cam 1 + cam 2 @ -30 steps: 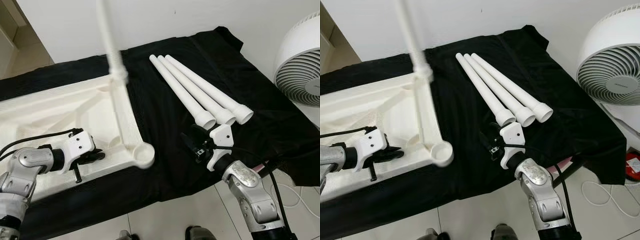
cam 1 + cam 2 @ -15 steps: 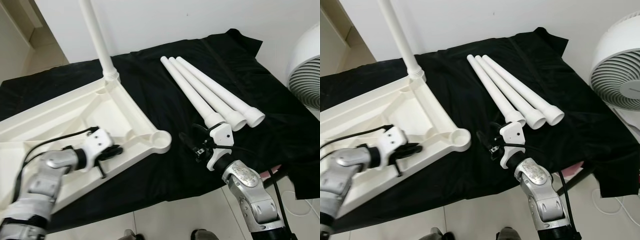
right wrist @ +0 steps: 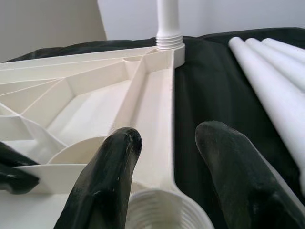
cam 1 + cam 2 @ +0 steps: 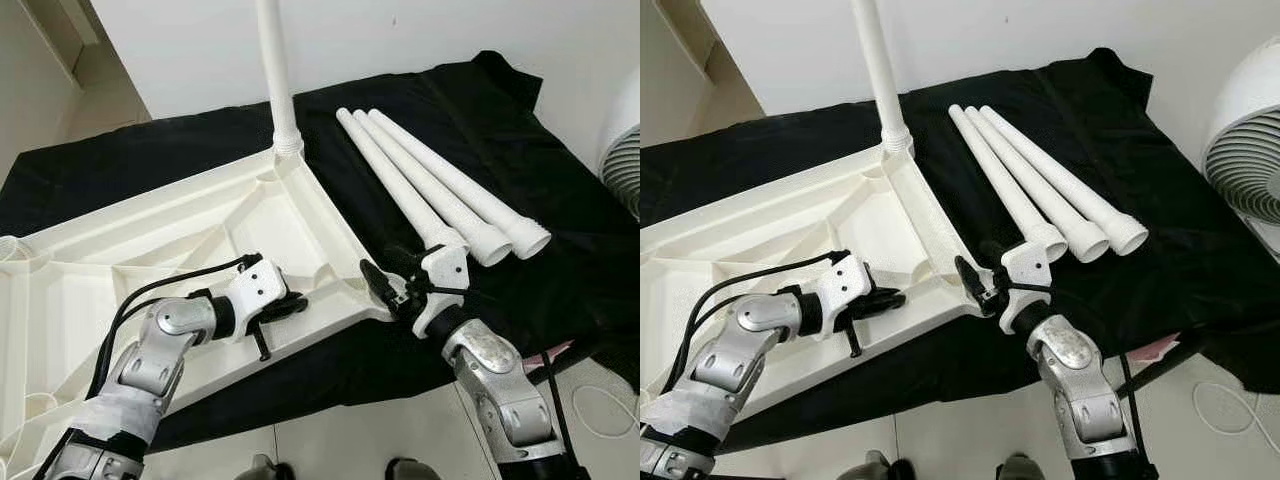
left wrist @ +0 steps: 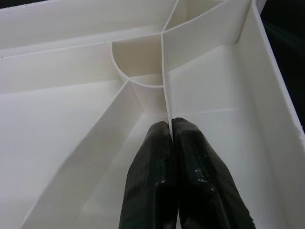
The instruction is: Building children table
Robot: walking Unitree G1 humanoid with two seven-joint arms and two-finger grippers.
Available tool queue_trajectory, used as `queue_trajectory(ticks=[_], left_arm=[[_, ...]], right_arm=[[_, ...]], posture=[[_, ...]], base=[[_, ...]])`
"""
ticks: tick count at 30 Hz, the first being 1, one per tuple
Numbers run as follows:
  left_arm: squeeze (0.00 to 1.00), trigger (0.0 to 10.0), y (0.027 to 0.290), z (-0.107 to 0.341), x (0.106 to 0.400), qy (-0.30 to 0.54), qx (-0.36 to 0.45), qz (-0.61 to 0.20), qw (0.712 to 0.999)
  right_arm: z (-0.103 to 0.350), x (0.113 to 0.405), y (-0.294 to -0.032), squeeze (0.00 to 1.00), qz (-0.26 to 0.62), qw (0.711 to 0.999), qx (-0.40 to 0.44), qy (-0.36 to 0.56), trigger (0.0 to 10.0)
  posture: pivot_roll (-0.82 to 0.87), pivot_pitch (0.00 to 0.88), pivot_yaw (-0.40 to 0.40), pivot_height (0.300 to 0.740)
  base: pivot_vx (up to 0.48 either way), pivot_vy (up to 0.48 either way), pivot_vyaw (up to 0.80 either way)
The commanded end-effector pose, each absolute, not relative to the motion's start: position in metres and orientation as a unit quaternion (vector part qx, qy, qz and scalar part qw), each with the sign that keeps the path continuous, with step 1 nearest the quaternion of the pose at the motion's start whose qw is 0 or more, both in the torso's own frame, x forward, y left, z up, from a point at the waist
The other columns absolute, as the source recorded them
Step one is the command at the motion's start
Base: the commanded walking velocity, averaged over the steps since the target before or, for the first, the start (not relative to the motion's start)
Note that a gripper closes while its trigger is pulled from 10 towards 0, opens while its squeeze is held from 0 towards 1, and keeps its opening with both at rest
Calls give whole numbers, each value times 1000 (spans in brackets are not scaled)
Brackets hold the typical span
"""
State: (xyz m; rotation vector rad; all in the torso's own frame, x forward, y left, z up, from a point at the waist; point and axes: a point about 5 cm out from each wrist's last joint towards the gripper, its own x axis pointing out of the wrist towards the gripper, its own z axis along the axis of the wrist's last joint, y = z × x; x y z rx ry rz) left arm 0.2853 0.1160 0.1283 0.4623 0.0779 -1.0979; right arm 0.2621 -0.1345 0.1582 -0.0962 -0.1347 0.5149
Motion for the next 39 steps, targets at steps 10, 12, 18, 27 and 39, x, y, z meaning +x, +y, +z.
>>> queue_trajectory(ticks=[10,12,18,27,39], left_arm=[[1000,10000,114,135,284,29,144,-475,868],[1000,10000,108,144,282,22,97,-465,880],[1000,10000,103,183,280,-57,-7,-453,889],[0,10000,101,214,295,-88,-48,-387,917],[0,10000,98,230,323,-100,-98,-274,951]], right_arm=[[167,271,-131,0,230,969,-22,-90,10000],[170,275,-131,0,212,972,-14,-100,10000],[175,285,-136,0,180,977,-6,-112,10000],[177,301,-143,0,105,988,6,-110,10000],[190,324,-151,0,38,993,-20,-111,10000]], posture=[[-120,128,129,740],[-123,118,122,740],[-124,98,118,740],[-114,77,101,740],[-116,54,66,740]], base=[[0,0,0],[0,0,0],[0,0,0],[0,0,0],[0,0,0]])
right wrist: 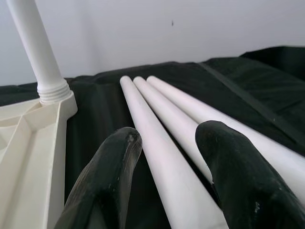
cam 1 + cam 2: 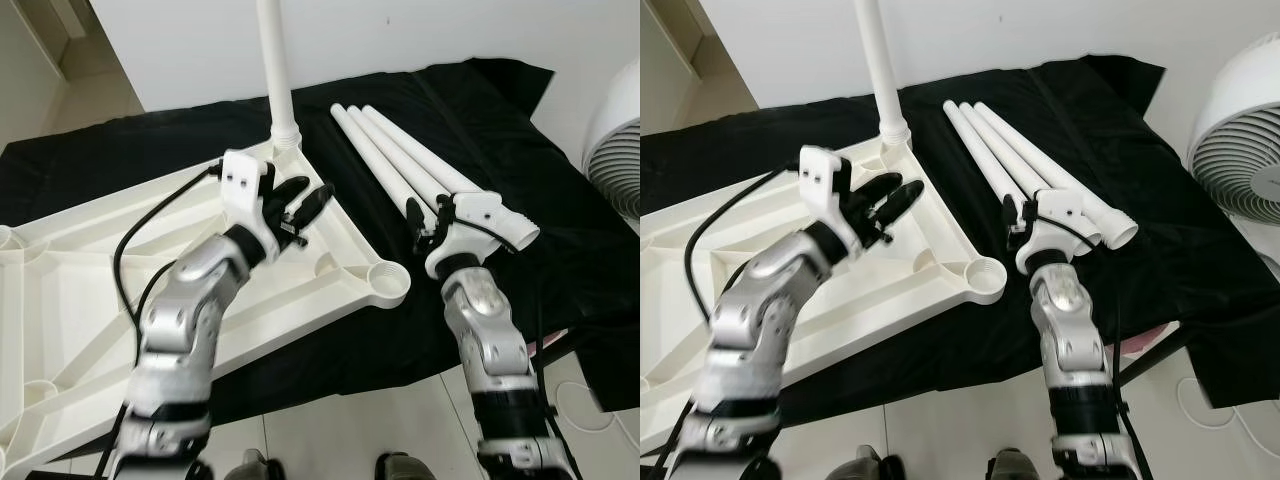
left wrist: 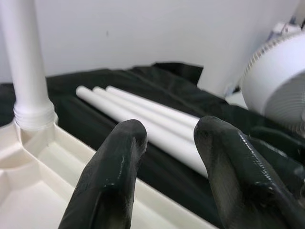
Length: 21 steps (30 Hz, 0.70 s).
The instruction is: Building children table
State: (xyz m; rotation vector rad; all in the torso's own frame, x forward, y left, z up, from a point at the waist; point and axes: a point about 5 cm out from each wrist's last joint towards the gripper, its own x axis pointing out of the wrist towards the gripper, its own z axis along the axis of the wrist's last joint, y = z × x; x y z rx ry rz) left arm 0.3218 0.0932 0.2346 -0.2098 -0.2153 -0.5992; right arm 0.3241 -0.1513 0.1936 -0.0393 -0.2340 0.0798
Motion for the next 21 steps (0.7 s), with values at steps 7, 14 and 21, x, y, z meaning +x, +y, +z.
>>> queue_trajectory(ticks=[7,14,21], left_arm=[[0,10000,106,224,341,-84,-114,-190,972],[0,10000,116,222,346,-99,-115,-143,978],[0,10000,125,203,341,-92,-51,-89,990]], right_arm=[[191,338,-156,0,14,995,-21,-100,10000],[191,349,-160,0,-12,996,-33,-85,10000],[180,352,-166,0,-26,997,-51,-60,10000]], posture=[[-112,7,43,740],[-101,1,46,740],[-126,0,68,740]], base=[[0,0,0],[0,0,0],[0,0,0]])
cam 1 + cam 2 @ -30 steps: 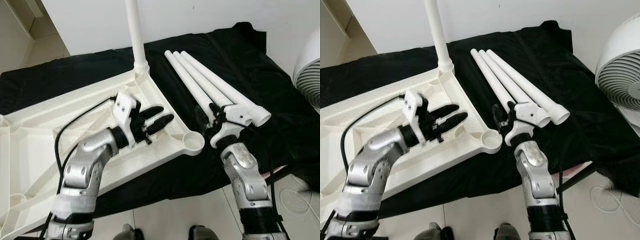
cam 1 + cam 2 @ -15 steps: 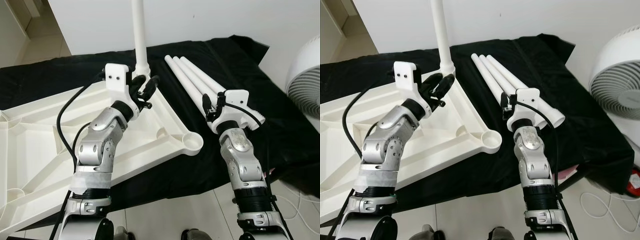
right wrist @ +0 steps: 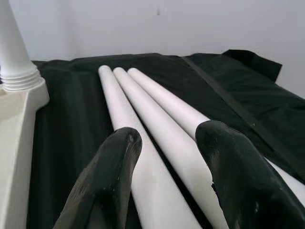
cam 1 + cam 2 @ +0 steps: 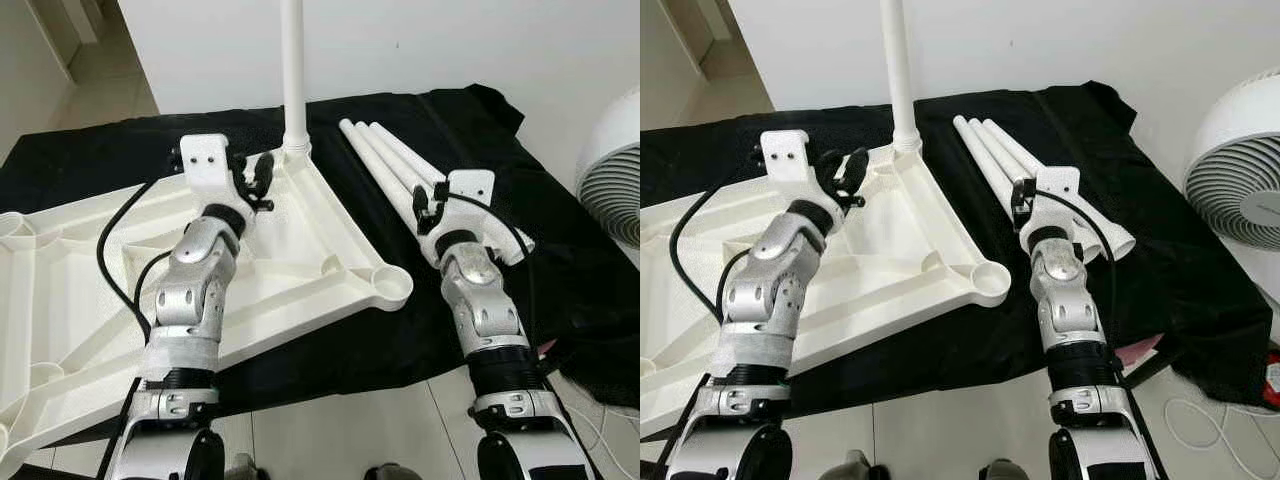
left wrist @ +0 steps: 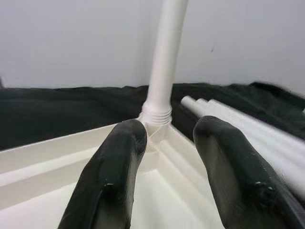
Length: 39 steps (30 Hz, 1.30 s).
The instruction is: Building children table
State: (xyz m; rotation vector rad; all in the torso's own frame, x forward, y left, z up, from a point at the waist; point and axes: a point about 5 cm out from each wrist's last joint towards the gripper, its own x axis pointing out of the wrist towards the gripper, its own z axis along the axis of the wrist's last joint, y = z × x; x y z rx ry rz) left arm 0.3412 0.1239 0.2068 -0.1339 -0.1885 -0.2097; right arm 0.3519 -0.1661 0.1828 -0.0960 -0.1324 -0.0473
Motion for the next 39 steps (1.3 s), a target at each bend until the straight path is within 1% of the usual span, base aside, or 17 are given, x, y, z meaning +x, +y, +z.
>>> queue_trajectory(ticks=[1,4,7,8,15,16,17,18,21,25,26,27,28,32,33,34,39], left_arm=[[0,10000,125,199,340,-89,-42,-80,992],[0,10000,129,200,337,-108,-23,-74,991],[0,10000,132,201,336,-113,-32,-71,990],[0,10000,138,200,337,-122,-31,-58,990],[0,10000,138,193,335,-139,-38,-63,988],[0,10000,138,189,333,-143,-42,-62,987],[0,10000,137,182,332,-134,-53,-62,988],[0,10000,136,177,330,-131,-60,-65,987],[0,10000,135,168,329,-122,-46,-59,990],[0,10000,137,173,330,-130,-45,-53,989],[0,10000,137,177,330,-135,-45,-54,988],[0,10000,137,179,331,-139,-44,-56,988],[0,10000,137,182,331,-143,-38,-59,987],[0,10000,137,184,331,-146,-33,-61,987],[0,10000,135,188,330,-146,-20,-81,986],[0,10000,135,188,330,-146,-20,-81,986],[0,10000,127,195,328,-155,-7,-109,982]], right_arm=[[178,352,-168,0,-31,996,-55,-57,10000],[176,350,-175,0,-43,995,-59,-63,10000],[177,348,-176,0,-41,994,-65,-73,10000],[177,345,-172,0,-29,993,-66,-92,10000],[172,341,-166,4,-13,992,-57,-109,10000],[168,341,-164,141,-9,993,-52,-110,10000],[165,339,-161,357,0,993,-46,-111,10000],[163,339,-159,1000,0,993,-44,-114,10000],[161,341,-157,1000,-5,993,-28,-112,10000],[160,342,-155,1000,-11,993,-38,-107,10000],[158,342,-157,620,-17,994,-45,-102,10000],[157,342,-158,620,-20,994,-48,-99,10000],[154,342,-161,0,-27,994,-53,-87,10000],[153,343,-162,0,-32,995,-56,-79,10000],[151,343,-169,0,-37,996,-57,-56,10000],[151,343,-169,0,-37,996,-57,-56,10000],[139,343,-174,0,-5,998,-65,-11,10000]], posture=[[-126,0,67,740],[-131,0,78,740],[-135,0,85,740],[-141,0,122,740],[-136,0,131,740],[-129,0,126,740],[-129,0,126,740],[-124,0,116,740],[-126,0,118,740],[-119,0,112,740],[-115,0,110,740],[-115,0,110,740],[-117,0,109,740],[-117,0,109,740],[-121,0,104,740],[-121,0,104,740],[-118,0,98,740]], base=[[0,0,0],[0,0,0],[0,0,0],[0,0,0],[0,0,0],[0,0,0],[0,0,0],[0,0,0],[0,0,0],[0,0,0],[0,0,0],[0,0,0],[0,0,0],[0,0,0],[0,0,0],[0,0,0],[0,0,0]])
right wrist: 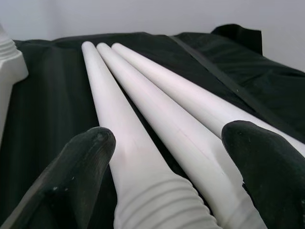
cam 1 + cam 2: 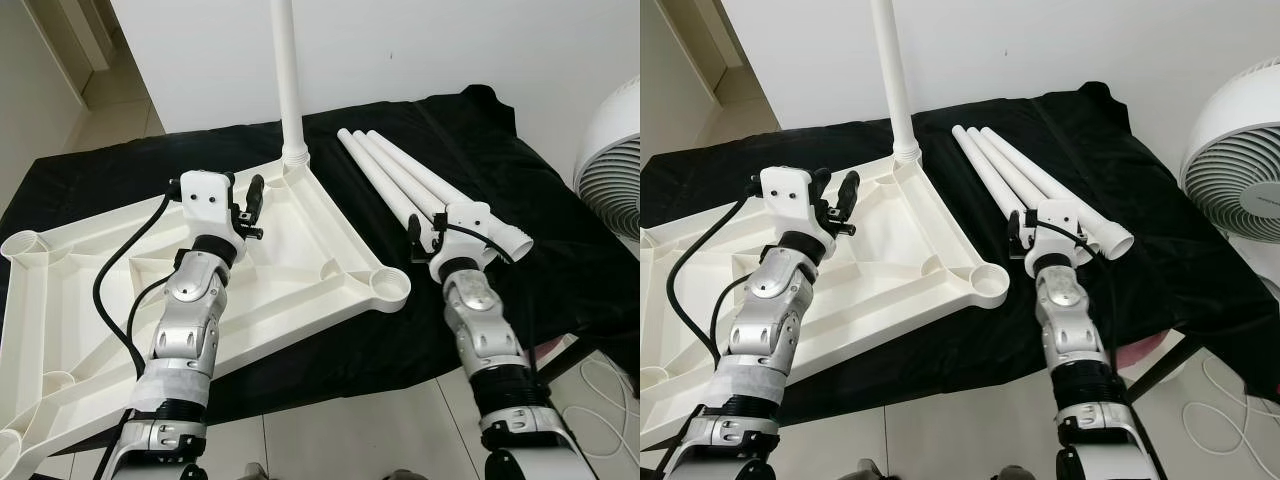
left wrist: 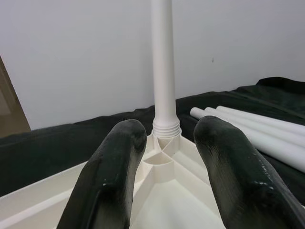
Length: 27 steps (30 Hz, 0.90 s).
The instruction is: Building children table
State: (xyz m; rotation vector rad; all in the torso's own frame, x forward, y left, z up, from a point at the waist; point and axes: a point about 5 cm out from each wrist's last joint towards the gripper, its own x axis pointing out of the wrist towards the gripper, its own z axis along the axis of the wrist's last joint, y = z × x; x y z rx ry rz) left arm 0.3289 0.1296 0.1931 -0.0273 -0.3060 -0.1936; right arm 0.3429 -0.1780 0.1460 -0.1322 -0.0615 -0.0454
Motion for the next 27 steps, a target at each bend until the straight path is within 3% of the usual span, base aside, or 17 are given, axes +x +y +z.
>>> queue_trajectory(ticks=[1,14,27], left_arm=[[0,10000,127,195,328,-155,-7,-109,982],[0,10000,114,197,323,-162,-6,-133,978],[0,10000,106,202,320,-171,-3,-153,973]], right_arm=[[139,343,-174,0,-5,998,-65,-11,10000],[128,339,-162,0,77,993,-91,18,10000],[117,336,-164,0,74,994,-67,53,10000]], posture=[[-118,0,98,740],[-115,0,89,740],[-113,6,87,740]], base=[[0,0,0],[0,0,0],[0,0,0]])
